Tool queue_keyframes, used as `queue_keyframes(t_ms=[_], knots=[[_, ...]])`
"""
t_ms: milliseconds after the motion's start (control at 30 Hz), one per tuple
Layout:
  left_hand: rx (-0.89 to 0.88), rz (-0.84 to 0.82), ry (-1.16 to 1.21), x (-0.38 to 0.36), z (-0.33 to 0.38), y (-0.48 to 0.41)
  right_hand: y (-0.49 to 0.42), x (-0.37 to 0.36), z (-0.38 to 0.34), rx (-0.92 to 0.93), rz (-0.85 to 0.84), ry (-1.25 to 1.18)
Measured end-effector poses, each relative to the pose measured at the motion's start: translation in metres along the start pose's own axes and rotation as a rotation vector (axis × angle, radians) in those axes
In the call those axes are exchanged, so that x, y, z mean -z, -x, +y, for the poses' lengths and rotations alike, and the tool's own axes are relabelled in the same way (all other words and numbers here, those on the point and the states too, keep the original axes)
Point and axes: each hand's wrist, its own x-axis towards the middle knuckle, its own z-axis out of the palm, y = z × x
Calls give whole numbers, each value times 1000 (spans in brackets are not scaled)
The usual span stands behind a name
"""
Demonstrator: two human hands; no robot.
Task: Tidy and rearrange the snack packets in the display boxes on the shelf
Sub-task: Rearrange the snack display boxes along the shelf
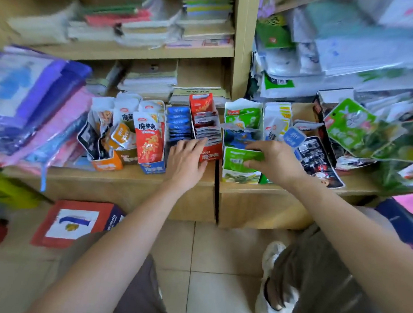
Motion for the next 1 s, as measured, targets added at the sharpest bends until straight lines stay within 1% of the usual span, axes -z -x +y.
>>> queue_keyframes(t_ms=[67,167,267,367,467,533,600,700,767,833,933,1000], knots=[[17,-3,2,-5,0,-3,9,-6,1,-1,70,-21],[29,99,0,-2,-1,-2,21,-15,2,24,152,-60],[52,173,27,3,-5,5,29,-21,1,62,190,-28],[59,192,87,7,-9,15,39,-22,-1,81,267,-40],[44,195,166,5,-10,31,54,-20,-6,36,405,-57],[41,171,211,8,-9,36,70,-23,-10,-5,455,-99],[47,129,236,14,-6,36,88,-29,-11,-84,422,-192],[85,110,350,18,-3,52,107,-38,-4,-314,350,-286],[98,125,370,14,-2,70,115,-41,4,-449,346,-311],[120,123,361,8,3,80,118,-44,15,-568,379,-331],[95,250,372,4,25,85,119,-43,31,-722,449,-403],[20,299,401,0,47,89,119,-41,41,-837,489,-514]])
